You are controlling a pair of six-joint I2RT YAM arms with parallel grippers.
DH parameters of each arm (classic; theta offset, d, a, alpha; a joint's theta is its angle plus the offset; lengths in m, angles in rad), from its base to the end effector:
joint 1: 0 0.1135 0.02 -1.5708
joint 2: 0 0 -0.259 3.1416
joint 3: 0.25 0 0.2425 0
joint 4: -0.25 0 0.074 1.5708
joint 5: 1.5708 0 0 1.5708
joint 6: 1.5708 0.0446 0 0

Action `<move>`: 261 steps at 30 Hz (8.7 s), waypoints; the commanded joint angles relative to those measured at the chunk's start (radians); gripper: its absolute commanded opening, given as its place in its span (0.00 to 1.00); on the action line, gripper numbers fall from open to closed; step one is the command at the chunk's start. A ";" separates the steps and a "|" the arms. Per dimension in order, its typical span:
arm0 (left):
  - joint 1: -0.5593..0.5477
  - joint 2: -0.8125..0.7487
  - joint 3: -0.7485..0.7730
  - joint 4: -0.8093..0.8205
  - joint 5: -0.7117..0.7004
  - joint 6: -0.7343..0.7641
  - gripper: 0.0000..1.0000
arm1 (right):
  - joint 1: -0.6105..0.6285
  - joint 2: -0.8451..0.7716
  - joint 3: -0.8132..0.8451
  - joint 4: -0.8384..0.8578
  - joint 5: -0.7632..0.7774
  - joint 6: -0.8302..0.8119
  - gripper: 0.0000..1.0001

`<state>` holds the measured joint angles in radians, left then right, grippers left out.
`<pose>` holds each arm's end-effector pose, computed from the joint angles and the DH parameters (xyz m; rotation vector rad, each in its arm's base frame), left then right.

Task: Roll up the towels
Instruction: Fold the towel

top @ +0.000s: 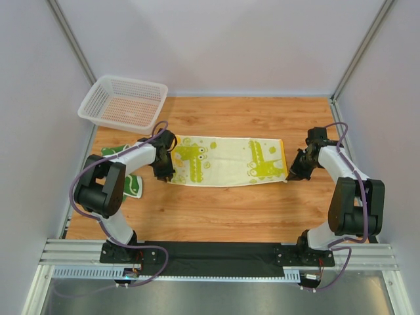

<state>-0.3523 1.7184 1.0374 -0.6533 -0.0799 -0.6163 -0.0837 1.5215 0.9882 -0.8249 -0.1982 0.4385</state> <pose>0.2886 -0.1023 0.1532 -0.3946 2.8678 -0.0577 0.2647 -0.0134 0.1893 0.7308 2.8562 0.3440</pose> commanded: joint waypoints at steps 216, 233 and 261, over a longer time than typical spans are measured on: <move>0.168 0.035 -0.027 -0.097 0.009 0.023 0.39 | 0.233 0.451 -0.192 0.881 -0.665 0.198 0.00; 0.171 0.033 -0.002 -0.129 0.012 0.029 0.38 | -0.054 0.433 -0.415 1.242 -0.799 0.417 0.00; 0.170 -0.230 0.231 -0.275 0.083 0.193 0.81 | -0.067 -0.192 -0.299 0.265 -0.165 0.118 0.45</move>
<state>-0.1875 1.5768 1.2293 -0.8959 -0.0021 -0.5068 -0.1299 1.3140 0.7460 -0.3588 -0.5110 0.6041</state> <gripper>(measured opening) 0.801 0.455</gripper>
